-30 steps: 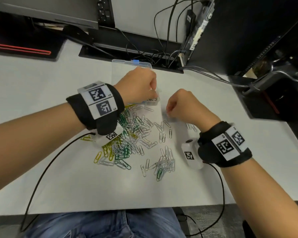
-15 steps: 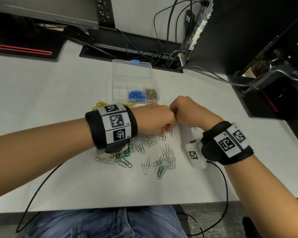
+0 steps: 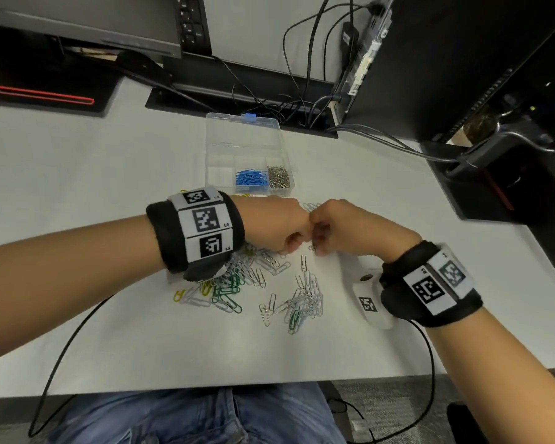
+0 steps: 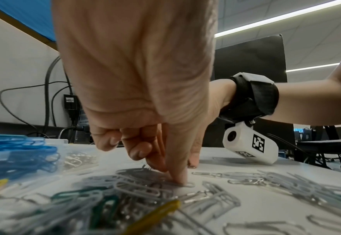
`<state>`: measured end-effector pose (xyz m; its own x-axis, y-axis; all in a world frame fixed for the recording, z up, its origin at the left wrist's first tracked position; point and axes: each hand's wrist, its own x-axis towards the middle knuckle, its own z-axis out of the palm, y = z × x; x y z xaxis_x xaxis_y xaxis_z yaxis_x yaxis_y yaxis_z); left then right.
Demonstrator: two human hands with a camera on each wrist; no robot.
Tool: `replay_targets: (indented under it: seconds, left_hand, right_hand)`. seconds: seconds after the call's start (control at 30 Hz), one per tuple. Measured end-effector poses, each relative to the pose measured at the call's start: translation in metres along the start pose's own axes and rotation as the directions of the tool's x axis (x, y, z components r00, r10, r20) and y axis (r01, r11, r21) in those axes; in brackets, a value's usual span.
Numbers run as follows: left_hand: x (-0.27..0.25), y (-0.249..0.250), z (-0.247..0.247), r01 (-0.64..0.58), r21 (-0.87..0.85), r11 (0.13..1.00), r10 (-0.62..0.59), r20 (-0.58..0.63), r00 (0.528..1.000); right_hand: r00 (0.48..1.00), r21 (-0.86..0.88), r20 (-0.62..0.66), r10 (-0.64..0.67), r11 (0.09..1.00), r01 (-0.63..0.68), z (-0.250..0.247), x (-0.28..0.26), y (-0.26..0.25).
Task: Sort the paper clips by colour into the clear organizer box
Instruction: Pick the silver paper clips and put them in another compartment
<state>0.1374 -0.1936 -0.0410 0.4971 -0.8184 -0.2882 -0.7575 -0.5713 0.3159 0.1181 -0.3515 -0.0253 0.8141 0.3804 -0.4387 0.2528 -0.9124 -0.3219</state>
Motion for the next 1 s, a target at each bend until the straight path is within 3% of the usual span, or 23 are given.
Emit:
replay_targets:
  seconds: [0.17, 0.4, 0.63, 0.73, 0.8, 0.87, 1.0]
  left_hand:
    - [-0.002, 0.005, 0.0, -0.058, -0.001, 0.998, 0.058, -0.082, 0.995]
    - [0.006, 0.016, 0.009, -0.12, 0.095, 0.988, 0.124, -0.044, 0.991]
    - [0.004, 0.015, 0.002, -0.025, 0.149, 0.989, 0.02, 0.038, 0.999]
    - [0.001, 0.005, -0.008, 0.049, 0.084, 0.995, -0.041, -0.102, 0.994]
    - [0.0, -0.005, -0.021, 0.131, 0.014, 0.991, -0.121, -0.282, 0.952]
    - [0.001, -0.016, -0.036, 0.233, -0.052, 0.971, -0.234, -0.39, 0.891]
    - [0.009, -0.038, -0.05, 0.42, -0.15, 0.895, -0.443, -0.404, 0.801]
  right_hand:
    - [0.996, -0.044, -0.057, 0.072, 0.996, -0.075, 0.003, 0.01, 0.001]
    - [0.994, -0.034, -0.101, 0.034, 0.999, -0.037, 0.003, 0.004, 0.015]
    - [0.995, -0.067, -0.085, 0.057, 0.996, -0.063, 0.001, 0.004, 0.018]
    - [0.99, -0.053, -0.108, 0.088, 0.994, -0.094, 0.001, 0.003, 0.021]
    - [0.99, -0.045, -0.109, 0.094, 0.994, -0.099, 0.001, 0.002, 0.022]
    - [0.992, -0.046, -0.095, 0.088, 0.995, -0.092, 0.002, 0.002, 0.023]
    - [0.991, -0.059, -0.115, 0.065, 0.996, -0.072, 0.003, -0.001, 0.025]
